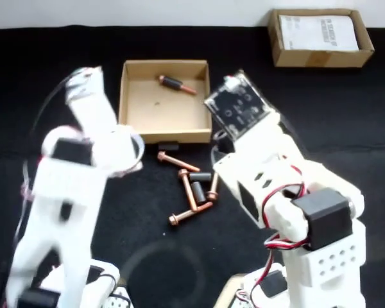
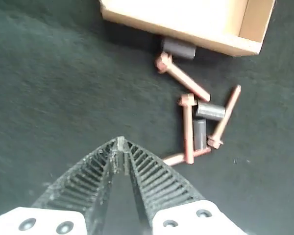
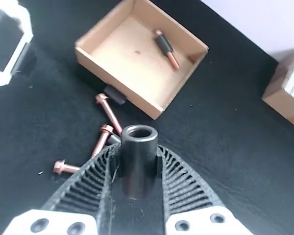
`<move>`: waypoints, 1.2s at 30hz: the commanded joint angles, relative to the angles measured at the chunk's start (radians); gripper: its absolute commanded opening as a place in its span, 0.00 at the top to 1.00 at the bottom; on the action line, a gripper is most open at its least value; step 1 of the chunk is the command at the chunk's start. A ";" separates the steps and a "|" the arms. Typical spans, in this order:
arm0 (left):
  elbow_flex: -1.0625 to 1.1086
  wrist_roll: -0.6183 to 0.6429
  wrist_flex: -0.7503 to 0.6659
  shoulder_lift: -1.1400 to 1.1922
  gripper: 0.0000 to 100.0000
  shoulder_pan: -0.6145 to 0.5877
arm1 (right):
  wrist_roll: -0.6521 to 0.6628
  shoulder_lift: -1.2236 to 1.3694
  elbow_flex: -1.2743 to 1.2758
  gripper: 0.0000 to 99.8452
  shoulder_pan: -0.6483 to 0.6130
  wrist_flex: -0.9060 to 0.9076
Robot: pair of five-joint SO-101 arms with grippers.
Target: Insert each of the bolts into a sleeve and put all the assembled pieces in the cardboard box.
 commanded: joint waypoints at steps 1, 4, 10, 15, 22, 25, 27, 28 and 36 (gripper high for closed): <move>-0.262 0.094 0.123 0.289 0.99 0.079 | -0.009 -0.102 0.182 0.99 0.067 -0.108; -0.415 0.178 0.221 0.516 0.99 0.124 | -0.009 -0.176 0.341 0.99 0.099 -0.191; -0.670 0.245 0.253 0.854 0.99 0.143 | -0.008 -0.289 0.536 0.99 0.117 -0.266; -0.849 0.250 0.253 1.072 0.99 0.143 | -0.008 -0.332 0.618 0.99 0.137 -0.308; -0.969 0.250 0.256 1.221 0.99 0.142 | -0.003 -0.389 0.734 0.99 0.191 -0.389; -0.992 0.250 0.255 1.241 0.98 0.142 | -0.005 -0.427 0.789 0.99 0.191 -0.409; -1.004 0.249 0.256 1.241 0.94 0.142 | -0.006 -0.453 0.828 0.99 0.191 -0.424; -1.006 0.249 0.256 1.237 0.91 0.142 | -0.006 -0.466 0.845 0.99 0.191 -0.430; -1.003 0.249 0.256 1.221 0.84 0.142 | -0.002 -0.515 0.872 0.99 0.191 -0.426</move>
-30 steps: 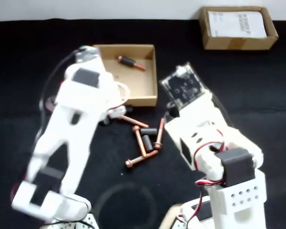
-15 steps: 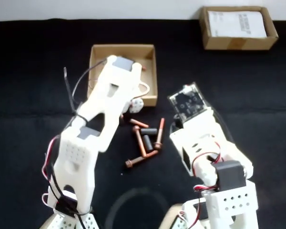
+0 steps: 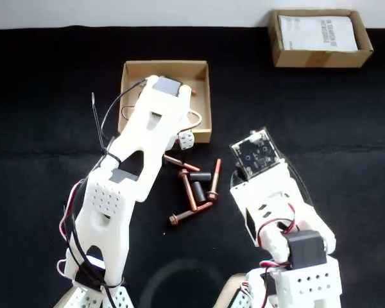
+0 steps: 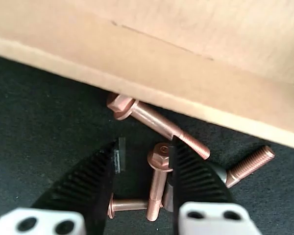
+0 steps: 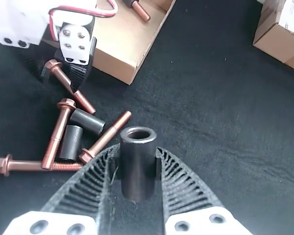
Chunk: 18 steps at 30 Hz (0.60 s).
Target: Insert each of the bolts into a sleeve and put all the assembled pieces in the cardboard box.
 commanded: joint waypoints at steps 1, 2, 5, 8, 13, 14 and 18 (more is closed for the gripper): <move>-0.030 0.003 0.011 -0.031 0.84 0.010 | -0.002 -0.019 -0.004 0.99 0.010 -0.015; -0.030 0.003 0.009 -0.030 0.84 0.008 | -0.002 -0.019 -0.004 0.99 0.010 -0.015; -0.028 0.003 0.006 -0.030 0.84 0.008 | -0.002 -0.019 -0.002 0.99 0.010 -0.013; -0.028 0.003 -0.018 -0.028 0.84 0.001 | -0.002 -0.019 0.012 0.99 0.010 -0.013; -0.028 0.003 -0.072 -0.028 0.84 -0.021 | 0.000 -0.019 0.051 0.99 0.007 -0.015; -0.027 0.003 -0.080 -0.027 0.84 -0.024 | 0.000 -0.019 0.058 0.99 0.007 -0.016; -0.031 0.003 -0.083 0.025 0.84 -0.024 | 0.000 -0.019 0.062 0.99 0.005 -0.021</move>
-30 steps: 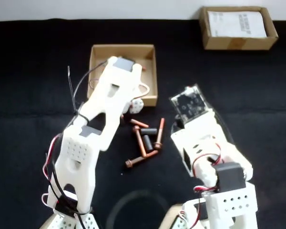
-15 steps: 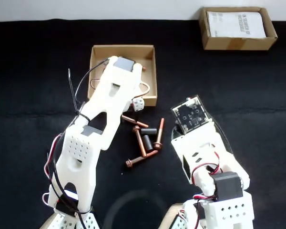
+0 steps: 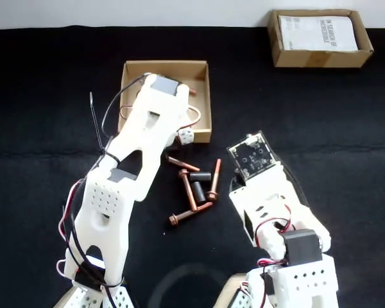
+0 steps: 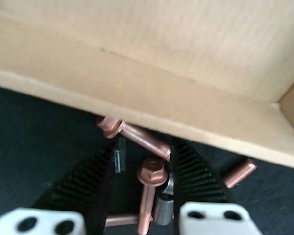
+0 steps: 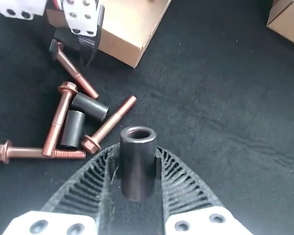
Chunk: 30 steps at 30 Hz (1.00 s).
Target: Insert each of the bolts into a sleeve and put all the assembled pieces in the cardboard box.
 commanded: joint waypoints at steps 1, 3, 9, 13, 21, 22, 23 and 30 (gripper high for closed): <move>-0.030 0.003 -0.002 0.031 0.84 -0.012 | 0.000 -0.016 -0.002 0.99 0.004 -0.018; -0.030 0.003 0.000 0.067 0.84 -0.012 | 0.000 -0.016 -0.002 0.99 0.004 -0.018; -0.027 0.003 0.025 0.101 0.84 -0.012 | 0.000 -0.016 -0.002 0.99 0.004 -0.019; -0.033 0.002 -0.011 0.124 0.85 -0.038 | 0.000 -0.010 -0.001 0.99 0.007 -0.045; -0.033 -0.003 -0.029 0.143 0.99 -0.107 | 0.000 -0.016 0.045 0.99 0.008 -0.045; -0.033 -0.003 -0.029 0.142 0.99 -0.111 | 0.000 -0.016 0.053 0.99 0.008 -0.044; -0.033 -0.005 -0.026 0.142 0.99 -0.114 | 0.000 -0.016 0.061 0.99 0.008 -0.044; -0.143 -0.012 0.097 0.140 0.99 -0.093 | -0.002 -0.016 0.176 0.99 0.015 -0.044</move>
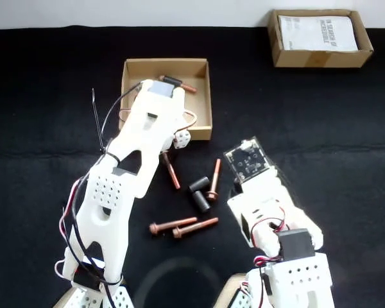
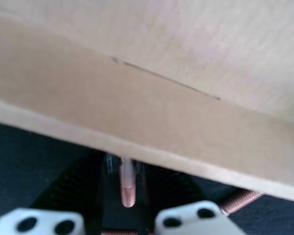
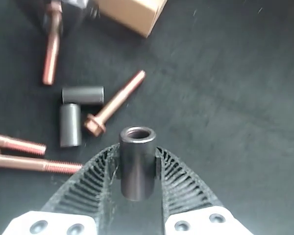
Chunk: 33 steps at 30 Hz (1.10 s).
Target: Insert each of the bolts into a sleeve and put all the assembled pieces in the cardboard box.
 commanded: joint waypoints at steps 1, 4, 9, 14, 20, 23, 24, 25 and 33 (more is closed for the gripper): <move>-0.061 -0.032 0.049 -0.008 0.99 -0.031 | -0.002 -0.015 0.027 0.99 0.021 -0.012; -0.087 -0.072 0.051 -0.070 0.99 -0.016 | -0.008 -0.015 0.025 0.99 0.025 -0.019; -0.122 -0.167 0.051 -0.269 0.99 0.056 | -0.153 -0.048 -0.013 0.99 0.028 -0.136; -0.136 -0.285 0.051 -0.509 0.99 0.150 | -0.351 -0.197 -0.081 0.99 0.022 -0.145; -0.134 -0.341 0.051 -0.733 0.99 0.234 | -0.359 -0.400 -0.024 0.99 0.021 -0.096; -0.133 -0.341 0.051 -0.808 0.99 0.265 | -0.359 -0.506 0.070 0.99 0.021 -0.087; -0.131 -0.341 0.051 -0.829 0.99 0.272 | -0.359 -0.542 0.101 0.99 0.021 -0.085; -0.131 -0.341 0.051 -0.851 0.99 0.282 | -0.359 -0.565 0.124 0.99 0.021 -0.084; -0.131 -0.336 0.049 -0.914 0.99 0.397 | -0.359 -0.553 0.222 0.99 -0.050 -0.186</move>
